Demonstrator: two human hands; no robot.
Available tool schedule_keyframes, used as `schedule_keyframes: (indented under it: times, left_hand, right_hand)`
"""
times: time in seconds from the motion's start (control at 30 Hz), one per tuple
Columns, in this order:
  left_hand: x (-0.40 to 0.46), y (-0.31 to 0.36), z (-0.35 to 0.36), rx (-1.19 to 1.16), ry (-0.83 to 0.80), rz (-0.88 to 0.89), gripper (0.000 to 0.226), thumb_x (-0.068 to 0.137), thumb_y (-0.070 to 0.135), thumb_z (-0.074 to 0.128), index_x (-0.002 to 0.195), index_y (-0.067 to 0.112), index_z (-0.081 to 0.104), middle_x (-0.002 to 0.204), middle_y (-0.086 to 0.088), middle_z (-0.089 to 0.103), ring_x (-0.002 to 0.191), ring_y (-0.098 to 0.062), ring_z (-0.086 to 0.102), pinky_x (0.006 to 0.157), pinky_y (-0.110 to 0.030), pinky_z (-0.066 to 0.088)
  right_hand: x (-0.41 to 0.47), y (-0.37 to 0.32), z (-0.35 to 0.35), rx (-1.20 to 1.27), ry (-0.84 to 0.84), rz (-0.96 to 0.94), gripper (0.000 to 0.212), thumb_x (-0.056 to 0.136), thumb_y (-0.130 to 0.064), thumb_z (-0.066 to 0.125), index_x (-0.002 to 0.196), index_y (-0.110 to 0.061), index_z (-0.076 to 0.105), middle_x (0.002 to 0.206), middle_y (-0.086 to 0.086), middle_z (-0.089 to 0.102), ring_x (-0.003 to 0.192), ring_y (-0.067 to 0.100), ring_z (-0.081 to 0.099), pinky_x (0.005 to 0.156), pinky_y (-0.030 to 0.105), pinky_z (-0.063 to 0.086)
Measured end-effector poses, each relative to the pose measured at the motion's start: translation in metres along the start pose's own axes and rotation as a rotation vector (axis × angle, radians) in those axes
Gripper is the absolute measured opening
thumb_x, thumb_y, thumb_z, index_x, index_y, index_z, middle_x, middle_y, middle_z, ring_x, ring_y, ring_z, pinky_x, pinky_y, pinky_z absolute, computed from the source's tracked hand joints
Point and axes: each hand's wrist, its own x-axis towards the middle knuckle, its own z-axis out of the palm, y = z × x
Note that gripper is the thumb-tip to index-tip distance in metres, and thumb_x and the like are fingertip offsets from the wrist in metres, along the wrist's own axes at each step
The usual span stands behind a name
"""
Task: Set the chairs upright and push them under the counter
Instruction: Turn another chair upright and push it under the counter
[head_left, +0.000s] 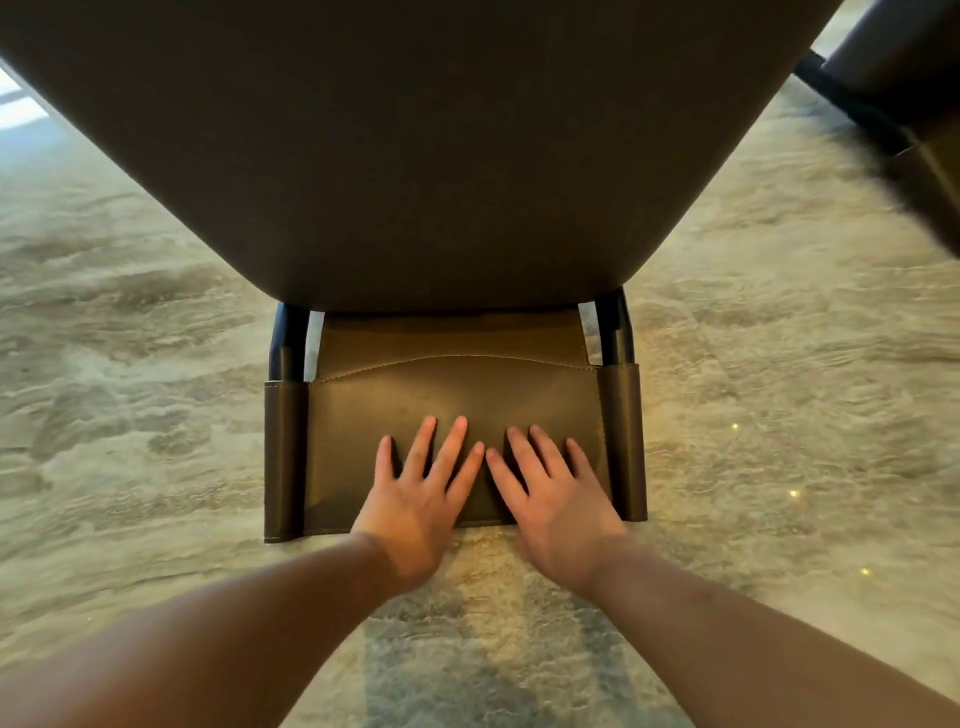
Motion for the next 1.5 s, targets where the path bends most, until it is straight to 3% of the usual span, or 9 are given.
schedule_keyframes:
  times: [0.23,0.4,0.63,0.87,1.1,1.2,1.33,1.43,1.5]
  left_hand:
    - [-0.011,-0.019,0.004,-0.083,-0.031,-0.017,0.114,0.090,0.034,0.061,0.139,0.034,-0.042,0.142,-0.008,-0.055,0.140,-0.044,-0.032,0.110,-0.070,0.008]
    - [-0.013,-0.021,-0.002,-0.123,-0.045,-0.009,0.112,0.090,0.024,0.057,0.137,0.037,-0.044,0.139,-0.004,-0.058,0.136,-0.040,-0.038,0.112,-0.069,0.011]
    - [-0.018,-0.024,-0.015,-0.083,-0.095,0.009,0.119,0.090,0.022,0.060,0.130,0.037,-0.051,0.132,-0.002,-0.064,0.141,-0.041,-0.032,0.114,-0.064,0.014]
    - [-0.032,-0.031,-0.037,-0.065,-0.046,0.084,0.112,0.092,0.023,0.056,0.134,0.038,-0.047,0.142,-0.003,-0.049,0.145,-0.043,-0.022,0.113,-0.062,0.021]
    - [-0.073,-0.054,-0.126,-0.028,0.087,0.198,0.107,0.095,0.021,0.051,0.131,0.042,-0.048,0.157,0.000,-0.033,0.148,-0.041,-0.011,0.113,-0.058,0.025]
    - [-0.094,-0.072,-0.186,-0.033,0.164,0.224,0.106,0.096,0.018,0.048,0.127,0.042,-0.051,0.164,-0.002,-0.016,0.150,-0.037,-0.003,0.115,-0.052,0.025]
    - [-0.121,-0.105,-0.287,-0.037,0.245,0.274,0.105,0.094,0.010,0.044,0.128,0.043,-0.050,0.164,0.000,-0.012,0.151,-0.034,-0.001,0.116,-0.048,0.023]
    - [-0.133,-0.133,-0.365,-0.036,0.276,0.284,0.107,0.092,0.006,0.044,0.131,0.044,-0.047,0.163,0.002,-0.013,0.151,-0.034,0.001,0.116,-0.048,0.024]
    - [-0.137,-0.150,-0.420,-0.058,0.356,0.276,0.110,0.085,0.000,0.050,0.143,0.042,-0.034,0.162,-0.001,0.001,0.148,-0.036,0.016,0.111,-0.049,0.034]
  right_hand:
    - [0.001,-0.010,0.009,0.021,0.001,0.041,0.094,0.090,-0.027,0.052,0.145,-0.024,-0.025,0.158,0.010,-0.020,0.144,0.035,-0.019,0.109,0.064,-0.005]
    - [0.000,-0.007,0.012,-0.001,-0.001,0.068,0.103,0.091,-0.033,0.052,0.137,-0.028,-0.040,0.157,0.007,-0.027,0.143,0.035,-0.022,0.107,0.066,-0.007]
    - [-0.003,0.010,0.006,-0.032,-0.024,0.140,0.108,0.091,-0.035,0.055,0.135,-0.030,-0.044,0.157,0.006,-0.028,0.143,0.040,-0.019,0.111,0.063,0.001]
    - [-0.017,0.012,-0.023,-0.060,-0.043,0.074,0.108,0.094,-0.030,0.051,0.124,-0.030,-0.053,0.157,0.003,-0.027,0.145,0.040,-0.013,0.113,0.058,0.010]
    - [-0.052,0.012,-0.128,-0.047,-0.033,0.007,0.079,0.099,-0.017,0.039,0.147,-0.031,-0.022,0.161,0.001,-0.018,0.146,0.039,-0.004,0.114,0.056,0.020]
    - [-0.068,0.022,-0.196,-0.044,-0.002,-0.023,0.077,0.098,-0.014,0.040,0.148,-0.033,-0.016,0.161,0.000,-0.014,0.147,0.036,0.003,0.113,0.053,0.025]
    - [-0.089,0.036,-0.301,-0.043,0.110,-0.016,0.080,0.096,-0.013,0.045,0.150,-0.034,-0.010,0.163,0.000,-0.002,0.146,0.034,0.014,0.111,0.048,0.031]
    - [-0.094,0.051,-0.384,-0.062,0.214,-0.046,0.080,0.088,-0.005,0.056,0.153,-0.027,0.015,0.159,0.004,0.023,0.140,0.037,0.033,0.103,0.049,0.041]
    - [-0.095,0.063,-0.437,-0.064,0.318,-0.071,0.073,0.081,0.001,0.057,0.148,-0.021,0.035,0.149,0.008,0.044,0.128,0.039,0.049,0.090,0.051,0.052]
